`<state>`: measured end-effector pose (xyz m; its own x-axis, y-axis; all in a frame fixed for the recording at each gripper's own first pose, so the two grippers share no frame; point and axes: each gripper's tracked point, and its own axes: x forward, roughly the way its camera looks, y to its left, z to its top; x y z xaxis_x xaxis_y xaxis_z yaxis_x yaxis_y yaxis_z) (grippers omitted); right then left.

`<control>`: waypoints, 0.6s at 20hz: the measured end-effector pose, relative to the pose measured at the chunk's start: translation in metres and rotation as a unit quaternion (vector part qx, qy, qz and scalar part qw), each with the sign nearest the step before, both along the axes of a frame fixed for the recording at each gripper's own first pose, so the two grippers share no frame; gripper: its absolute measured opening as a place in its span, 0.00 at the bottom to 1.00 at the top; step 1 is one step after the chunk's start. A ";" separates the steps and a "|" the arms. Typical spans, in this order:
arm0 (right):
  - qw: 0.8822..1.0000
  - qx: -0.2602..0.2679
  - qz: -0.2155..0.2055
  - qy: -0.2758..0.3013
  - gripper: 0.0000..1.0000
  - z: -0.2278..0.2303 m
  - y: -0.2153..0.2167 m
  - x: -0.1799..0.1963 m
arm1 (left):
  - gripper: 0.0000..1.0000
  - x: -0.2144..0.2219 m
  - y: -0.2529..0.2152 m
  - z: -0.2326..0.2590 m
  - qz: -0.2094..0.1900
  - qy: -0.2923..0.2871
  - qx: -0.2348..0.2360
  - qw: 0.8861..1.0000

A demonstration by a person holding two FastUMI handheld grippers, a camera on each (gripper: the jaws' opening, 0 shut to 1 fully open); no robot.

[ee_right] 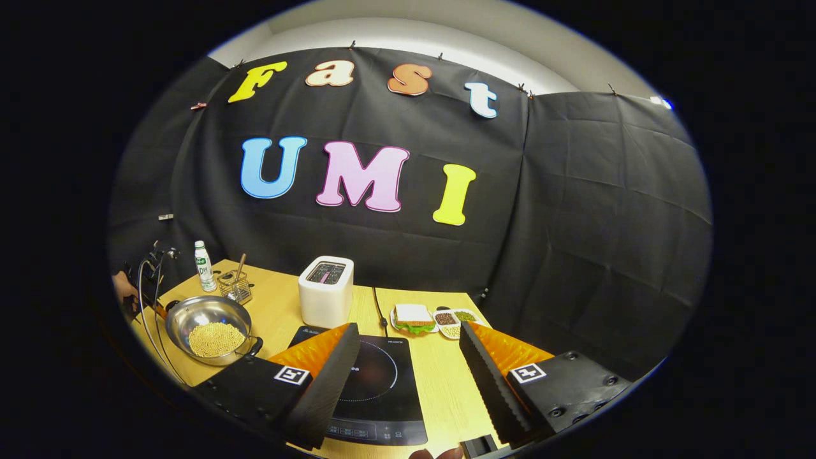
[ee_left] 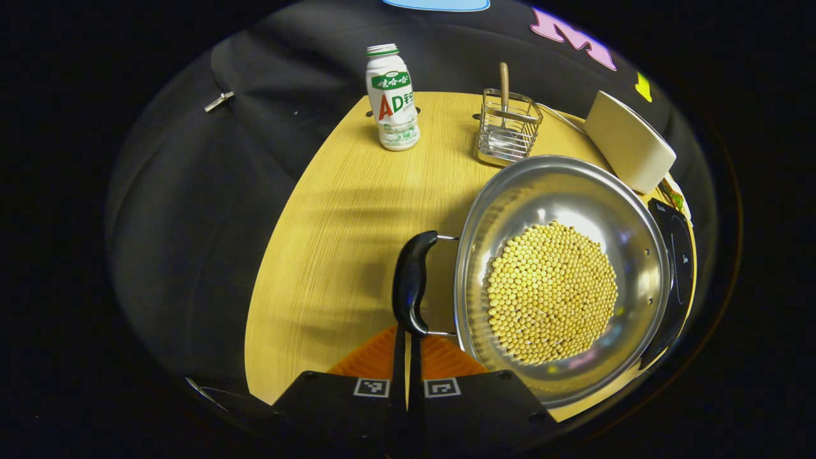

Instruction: First push the handle of the pot to place it horizontally, then grasp the pot with both hands and set it on the induction cooktop.

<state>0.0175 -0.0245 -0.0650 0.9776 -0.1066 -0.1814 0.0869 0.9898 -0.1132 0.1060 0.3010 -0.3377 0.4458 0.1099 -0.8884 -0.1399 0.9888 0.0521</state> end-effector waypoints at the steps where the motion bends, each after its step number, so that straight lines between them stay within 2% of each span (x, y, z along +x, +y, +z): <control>1: 1.000 -0.001 0.000 0.002 0.98 -0.001 0.001 0.000 | 0.05 0.005 0.001 0.000 -0.004 -0.002 0.007 1.000; 6: 1.000 -0.006 0.005 0.008 0.98 -0.005 0.006 0.002 | 0.05 0.019 -0.003 0.001 -0.018 -0.012 0.008 1.000; 12: 1.000 0.003 0.022 0.017 0.98 -0.013 0.023 0.008 | 0.05 -0.010 -0.007 -0.012 0.042 -0.024 -0.052 0.997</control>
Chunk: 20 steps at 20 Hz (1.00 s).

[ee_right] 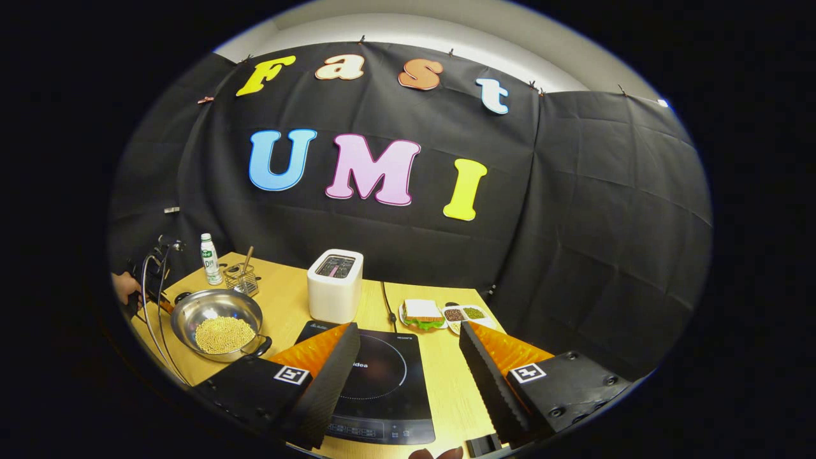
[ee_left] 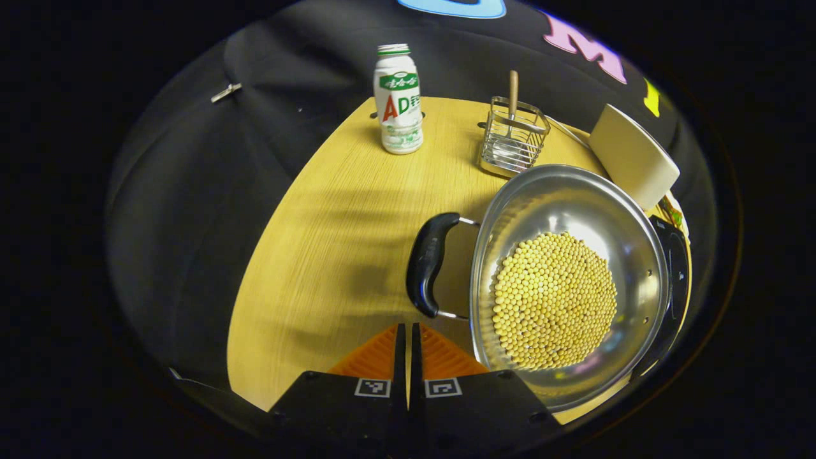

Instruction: First push the handle of the pot to place it horizontally, then grasp the pot with both hands and set it on the induction cooktop.

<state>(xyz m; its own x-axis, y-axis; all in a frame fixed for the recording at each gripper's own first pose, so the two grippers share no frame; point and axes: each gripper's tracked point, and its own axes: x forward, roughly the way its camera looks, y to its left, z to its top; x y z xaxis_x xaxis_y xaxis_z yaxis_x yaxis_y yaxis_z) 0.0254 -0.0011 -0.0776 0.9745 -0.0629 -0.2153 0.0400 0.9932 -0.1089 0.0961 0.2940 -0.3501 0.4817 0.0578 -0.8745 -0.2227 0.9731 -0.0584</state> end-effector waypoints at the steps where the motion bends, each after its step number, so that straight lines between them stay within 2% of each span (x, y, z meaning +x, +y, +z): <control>1: 1.000 0.005 0.004 0.004 0.98 -0.003 0.004 0.000 | 0.05 -0.004 0.000 0.000 0.010 -0.005 -0.012 1.000; 3: 1.000 0.010 0.015 0.013 0.98 -0.010 0.014 0.002 | 0.05 -0.004 0.005 0.006 0.026 -0.024 -0.023 0.999; 5: 0.999 0.011 0.029 0.020 0.98 -0.015 0.025 0.005 | 0.05 -0.006 0.013 0.018 0.038 -0.059 -0.011 0.998; 7: 0.998 0.019 0.045 0.026 0.98 -0.020 0.039 0.010 | 0.06 -0.001 0.013 0.043 0.030 -0.110 -0.008 0.994; 9: 0.997 0.031 0.064 0.035 0.98 -0.023 0.057 0.017 | 0.16 0.002 0.011 0.061 0.017 -0.153 0.000 0.988; 10: 0.996 0.037 0.073 0.039 0.98 -0.026 0.066 0.019 | 0.28 0.002 0.009 0.066 0.011 -0.171 -0.001 0.985; 11: 0.995 0.043 0.083 0.044 0.98 -0.029 0.076 0.022 | 0.32 0.006 0.008 0.073 0.007 -0.189 0.000 0.982; 15: 0.986 0.072 0.125 0.089 0.98 -0.053 0.116 0.029 | 0.98 0.021 0.007 0.093 -0.009 -0.223 0.012 0.975; 16: 0.982 0.083 0.133 0.105 0.98 -0.060 0.126 0.030 | 0.95 0.026 0.004 0.093 -0.016 -0.223 0.013 0.975; 20: 0.967 0.126 0.151 0.159 0.98 -0.088 0.169 0.041 | 0.96 0.035 -0.003 0.088 -0.035 -0.208 0.009 0.977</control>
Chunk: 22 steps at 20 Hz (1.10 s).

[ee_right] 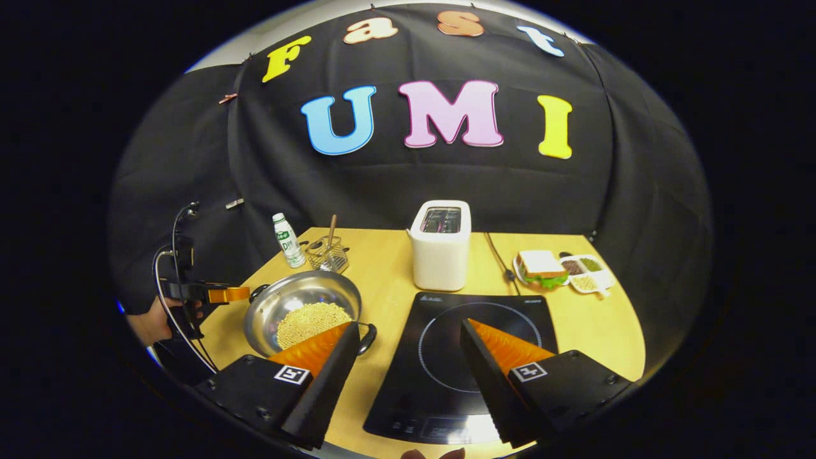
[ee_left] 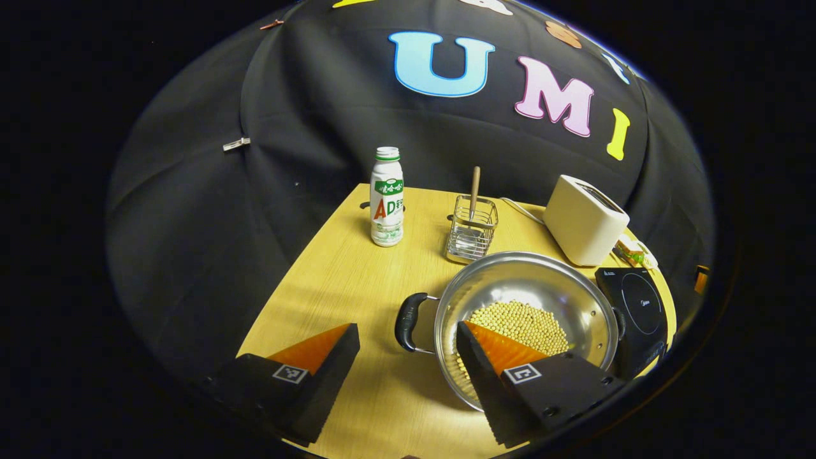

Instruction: First push the handle of the pot to place it horizontally, then grasp the pot with both hands and set it on the induction cooktop.

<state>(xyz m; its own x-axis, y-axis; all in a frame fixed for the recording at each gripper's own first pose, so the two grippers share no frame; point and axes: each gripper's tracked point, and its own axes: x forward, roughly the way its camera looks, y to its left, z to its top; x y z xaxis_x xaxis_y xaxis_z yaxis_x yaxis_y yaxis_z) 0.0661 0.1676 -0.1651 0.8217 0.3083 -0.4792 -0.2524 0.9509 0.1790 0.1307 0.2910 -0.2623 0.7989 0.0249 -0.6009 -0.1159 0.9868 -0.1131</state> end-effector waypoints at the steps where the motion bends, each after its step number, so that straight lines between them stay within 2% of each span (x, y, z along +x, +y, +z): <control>1: 1.000 0.006 0.008 0.017 0.99 -0.008 0.013 0.005 | 0.96 0.003 0.000 -0.004 -0.004 0.006 0.000 1.000; 4: 0.997 0.026 0.025 0.070 0.99 -0.027 0.047 0.008 | 0.95 0.010 -0.003 -0.016 -0.019 0.025 0.003 0.999; 9: 0.992 0.021 0.022 0.121 0.99 -0.060 0.078 0.023 | 0.95 0.027 -0.003 -0.035 -0.033 0.047 0.004 0.998; 16: 0.987 0.005 -0.002 0.159 0.98 -0.098 0.093 0.041 | 0.93 0.046 -0.010 -0.053 -0.059 0.065 0.002 0.996; 19: 0.985 -0.004 -0.007 0.175 0.98 -0.116 0.100 0.046 | 0.92 0.049 -0.015 -0.064 -0.067 0.076 -0.014 0.995; 22: 0.981 -0.015 -0.005 0.194 0.98 -0.134 0.106 0.047 | 0.82 0.047 -0.014 -0.072 -0.061 0.081 -0.020 0.995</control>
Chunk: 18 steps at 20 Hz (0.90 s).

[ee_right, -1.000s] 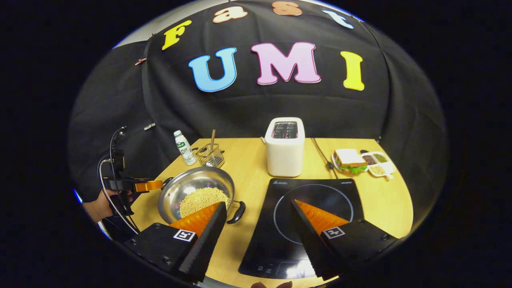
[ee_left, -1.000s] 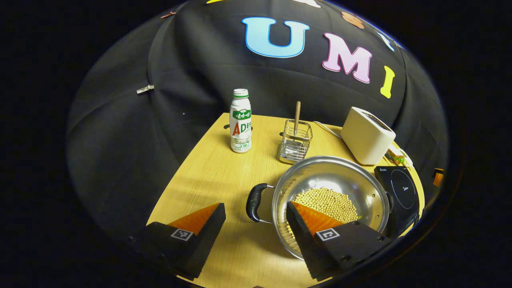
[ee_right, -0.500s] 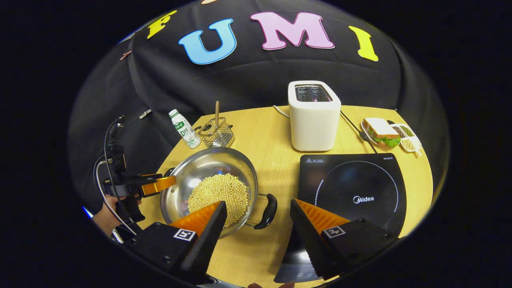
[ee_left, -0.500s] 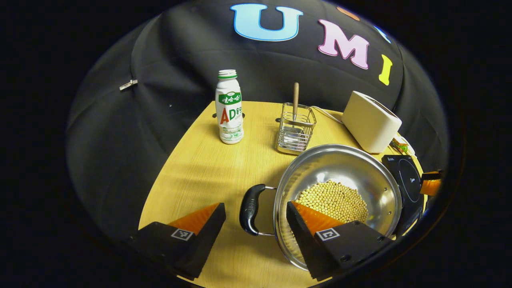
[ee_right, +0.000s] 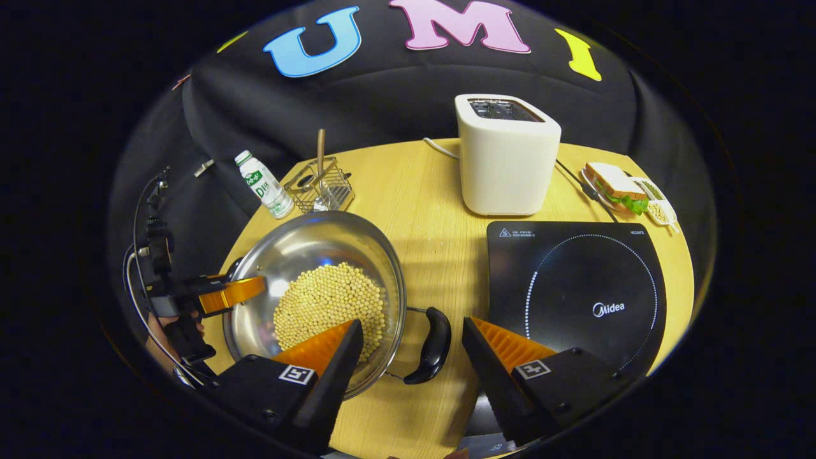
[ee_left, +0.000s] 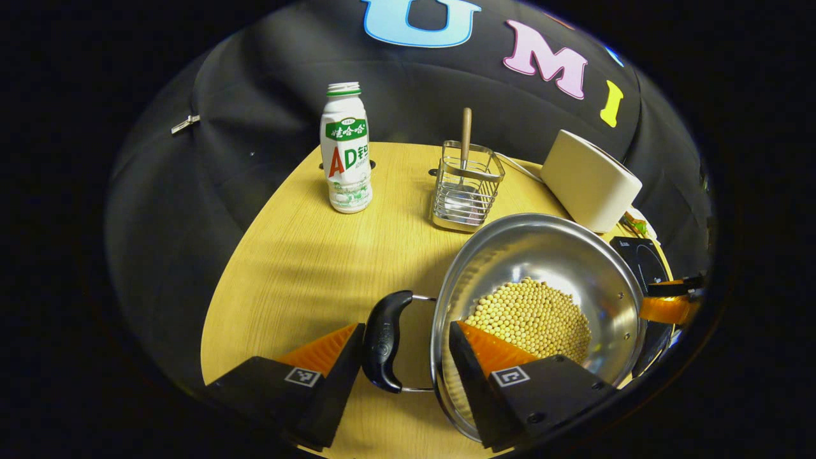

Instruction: First push the handle of the pot to place it horizontally, then grasp the pot with both hands and set it on the induction cooktop.

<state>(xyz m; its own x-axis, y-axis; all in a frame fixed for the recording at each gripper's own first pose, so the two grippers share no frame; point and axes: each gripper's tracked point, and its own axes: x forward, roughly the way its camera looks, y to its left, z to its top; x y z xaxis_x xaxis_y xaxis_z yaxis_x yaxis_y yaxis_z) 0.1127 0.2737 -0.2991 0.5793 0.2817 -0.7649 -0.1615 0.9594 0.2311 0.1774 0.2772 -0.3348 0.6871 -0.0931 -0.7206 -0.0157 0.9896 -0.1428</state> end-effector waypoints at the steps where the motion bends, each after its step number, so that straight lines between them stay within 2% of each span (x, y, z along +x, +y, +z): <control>1: 1.000 -0.003 0.001 0.006 0.95 -0.006 0.002 0.000 | 0.79 0.000 0.000 0.002 0.002 -0.001 -0.006 1.000; 2: 1.000 -0.006 0.000 0.011 0.92 -0.012 0.003 0.002 | 0.72 -0.003 -0.001 0.002 0.003 -0.001 -0.011 1.000; 3: 1.000 -0.010 -0.002 0.015 0.88 -0.019 0.003 0.003 | 0.70 -0.006 -0.001 0.003 0.005 0.001 -0.014 1.000; 5: 1.000 -0.018 -0.007 0.021 0.88 -0.030 -0.001 0.008 | 0.66 -0.011 -0.001 0.004 0.005 0.004 -0.021 1.000; 8: 0.999 -0.029 -0.015 0.028 0.88 -0.039 -0.002 0.014 | 0.65 -0.010 0.000 0.003 -0.005 0.006 -0.015 1.000; 9: 0.999 -0.032 -0.020 0.033 0.74 -0.045 -0.001 0.015 | 0.65 -0.008 0.000 0.003 -0.009 0.007 -0.011 1.000; 12: 0.998 -0.038 -0.031 0.039 0.72 -0.047 0.002 0.016 | 0.66 0.000 0.001 0.002 -0.022 0.005 0.004 1.000; 13: 0.998 -0.041 -0.034 0.038 0.67 -0.052 0.003 0.016 | 0.66 0.000 0.001 0.003 -0.024 0.007 0.004 1.000; 18: 0.998 -0.044 -0.030 0.038 0.61 -0.049 0.002 0.022 | 0.63 -0.012 0.000 0.001 -0.011 0.022 -0.014 1.000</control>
<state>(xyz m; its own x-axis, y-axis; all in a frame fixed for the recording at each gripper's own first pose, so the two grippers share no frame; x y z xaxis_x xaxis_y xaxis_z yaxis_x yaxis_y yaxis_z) 0.1346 0.2756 -0.3483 0.5319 0.1782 -0.8279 -0.0890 0.9840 0.1546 0.1657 0.2770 -0.3335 0.6523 -0.1282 -0.7471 -0.0013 0.9854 -0.1702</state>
